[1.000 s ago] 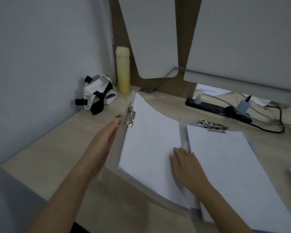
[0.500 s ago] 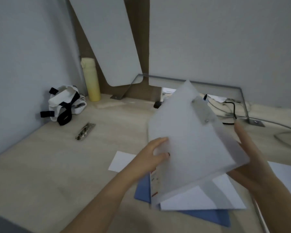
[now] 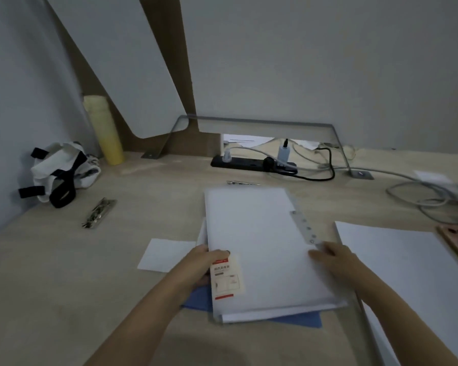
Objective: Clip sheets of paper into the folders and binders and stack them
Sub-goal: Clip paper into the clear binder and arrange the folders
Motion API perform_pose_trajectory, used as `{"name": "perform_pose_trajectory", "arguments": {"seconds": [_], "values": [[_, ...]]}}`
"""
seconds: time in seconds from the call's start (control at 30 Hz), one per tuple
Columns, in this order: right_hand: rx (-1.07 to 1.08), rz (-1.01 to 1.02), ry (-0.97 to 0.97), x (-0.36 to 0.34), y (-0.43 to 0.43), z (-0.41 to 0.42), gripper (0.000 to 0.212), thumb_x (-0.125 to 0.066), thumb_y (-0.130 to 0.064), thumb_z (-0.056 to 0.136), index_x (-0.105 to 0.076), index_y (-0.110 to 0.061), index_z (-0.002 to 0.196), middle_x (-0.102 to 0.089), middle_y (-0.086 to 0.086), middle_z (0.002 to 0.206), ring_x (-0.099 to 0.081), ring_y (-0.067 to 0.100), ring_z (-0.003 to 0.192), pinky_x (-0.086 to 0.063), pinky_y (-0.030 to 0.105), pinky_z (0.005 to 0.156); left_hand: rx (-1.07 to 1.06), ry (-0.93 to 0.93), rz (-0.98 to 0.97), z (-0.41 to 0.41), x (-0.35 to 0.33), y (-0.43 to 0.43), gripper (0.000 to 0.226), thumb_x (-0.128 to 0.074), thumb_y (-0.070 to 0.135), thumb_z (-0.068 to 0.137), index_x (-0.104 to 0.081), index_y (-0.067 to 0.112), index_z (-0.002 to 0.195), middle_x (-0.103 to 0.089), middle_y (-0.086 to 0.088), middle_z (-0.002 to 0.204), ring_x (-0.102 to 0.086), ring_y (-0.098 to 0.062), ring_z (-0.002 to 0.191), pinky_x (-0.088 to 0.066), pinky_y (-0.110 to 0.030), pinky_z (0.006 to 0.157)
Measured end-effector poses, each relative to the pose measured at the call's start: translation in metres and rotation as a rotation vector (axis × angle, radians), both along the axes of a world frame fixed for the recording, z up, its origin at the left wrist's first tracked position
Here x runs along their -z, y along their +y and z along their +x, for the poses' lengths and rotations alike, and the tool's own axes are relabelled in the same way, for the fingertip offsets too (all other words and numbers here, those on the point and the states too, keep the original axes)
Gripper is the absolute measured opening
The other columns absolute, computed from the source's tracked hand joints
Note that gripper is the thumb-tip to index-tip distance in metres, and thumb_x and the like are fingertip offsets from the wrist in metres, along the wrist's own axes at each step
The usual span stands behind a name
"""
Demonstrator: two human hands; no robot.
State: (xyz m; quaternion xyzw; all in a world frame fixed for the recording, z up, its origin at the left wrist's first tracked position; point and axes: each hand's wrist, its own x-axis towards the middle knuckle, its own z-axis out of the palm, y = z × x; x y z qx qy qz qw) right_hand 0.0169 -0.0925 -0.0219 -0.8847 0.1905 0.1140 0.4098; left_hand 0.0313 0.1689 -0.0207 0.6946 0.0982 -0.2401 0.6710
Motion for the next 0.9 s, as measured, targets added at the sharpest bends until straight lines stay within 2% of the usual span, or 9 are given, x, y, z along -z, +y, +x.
{"name": "perform_pose_trajectory", "arguments": {"seconds": [0.1,0.23,0.4,0.53,0.6,0.63,0.7,0.83,0.9], "values": [[0.006,-0.031,0.068,-0.002,0.002,-0.002,0.057,-0.047,-0.040,0.092,-0.037,-0.010,0.139,-0.036,0.019,0.143,-0.038,0.037,0.129,-0.031,0.042,0.108,-0.014,0.043,-0.063,-0.008,0.004,-0.006,0.026,-0.062,0.013,0.086,-0.060,0.009,0.112,-0.068,-0.015,0.110,-0.065,-0.030,0.099,-0.055,-0.034,0.079],[-0.016,-0.124,0.083,-0.005,0.000,-0.003,0.062,-0.046,-0.048,0.090,-0.038,-0.013,0.140,-0.036,0.018,0.144,-0.037,0.035,0.130,-0.029,0.040,0.109,-0.109,-0.059,-0.128,-0.012,0.002,-0.006,0.035,-0.068,0.010,0.080,-0.060,0.007,0.114,-0.071,-0.015,0.103,-0.067,-0.032,0.095,-0.057,-0.037,0.075],[0.054,0.396,-0.038,-0.018,0.005,-0.009,0.077,-0.066,-0.045,0.077,-0.035,-0.015,0.141,-0.055,0.009,0.133,-0.059,0.027,0.108,-0.043,0.037,0.097,-0.220,-0.153,-0.233,-0.016,-0.017,0.015,0.013,-0.059,0.008,0.085,-0.064,0.010,0.096,-0.075,-0.006,0.072,-0.071,-0.020,0.063,-0.054,-0.026,0.050],[-0.001,0.785,-0.150,-0.034,0.025,-0.011,0.040,-0.063,-0.028,0.080,-0.061,-0.009,0.116,-0.074,0.007,0.103,-0.072,0.023,0.089,-0.054,0.032,0.074,-0.324,-0.164,-0.434,-0.025,-0.040,0.044,0.012,-0.066,0.019,0.079,-0.066,0.007,0.082,-0.073,-0.005,0.061,-0.068,-0.015,0.050,-0.053,-0.020,0.043],[0.020,0.860,-0.214,-0.036,0.050,-0.011,0.029,-0.059,-0.023,0.085,-0.062,-0.013,0.112,-0.075,0.006,0.101,-0.072,0.023,0.087,-0.055,0.031,0.068,-0.300,-0.186,-0.719,-0.032,-0.047,0.069,0.033,-0.074,0.034,0.071,-0.075,0.006,0.088,-0.076,-0.013,0.089,-0.074,-0.020,0.078,-0.059,-0.028,0.062],[0.039,0.887,-0.233,-0.036,0.064,-0.011,0.025,-0.057,-0.022,0.087,-0.063,-0.015,0.110,-0.075,0.005,0.099,-0.072,0.021,0.085,-0.056,0.030,0.065,-0.227,-0.220,-0.841,-0.037,-0.048,0.082,0.050,-0.065,0.044,0.079,-0.070,0.005,0.108,-0.065,-0.017,0.120,-0.065,-0.023,0.108,-0.055,-0.033,0.087],[0.070,0.929,-0.233,-0.034,0.098,-0.015,0.024,-0.056,-0.021,0.088,-0.062,-0.015,0.111,-0.075,0.005,0.099,-0.072,0.022,0.084,-0.056,0.030,0.063,-0.214,-0.322,-0.989,-0.054,-0.047,0.098,0.068,-0.040,0.057,0.090,-0.048,0.006,0.134,-0.031,-0.012,0.148,-0.033,-0.023,0.138,-0.027,-0.041,0.115],[0.023,0.981,-0.217,-0.020,0.164,-0.029,0.025,-0.055,-0.016,0.089,-0.057,-0.015,0.114,-0.073,0.001,0.098,-0.071,0.014,0.077,-0.056,0.029,0.063,-0.583,-0.294,-0.779,-0.088,-0.029,0.107,0.086,-0.088,0.039,0.046,-0.059,0.020,0.125,-0.066,-0.005,0.123,-0.064,-0.025,0.110,-0.057,-0.044,0.082],[-0.049,0.994,-0.155,-0.013,0.192,-0.035,0.023,-0.055,-0.018,0.089,-0.057,-0.021,0.111,-0.074,-0.004,0.093,-0.071,0.012,0.076,-0.055,0.029,0.064,-0.715,-0.281,-0.682,-0.099,-0.019,0.112,0.061,-0.079,0.018,0.059,-0.061,0.019,0.117,-0.070,-0.003,0.116,-0.064,-0.028,0.108,-0.055,-0.046,0.083]]}}
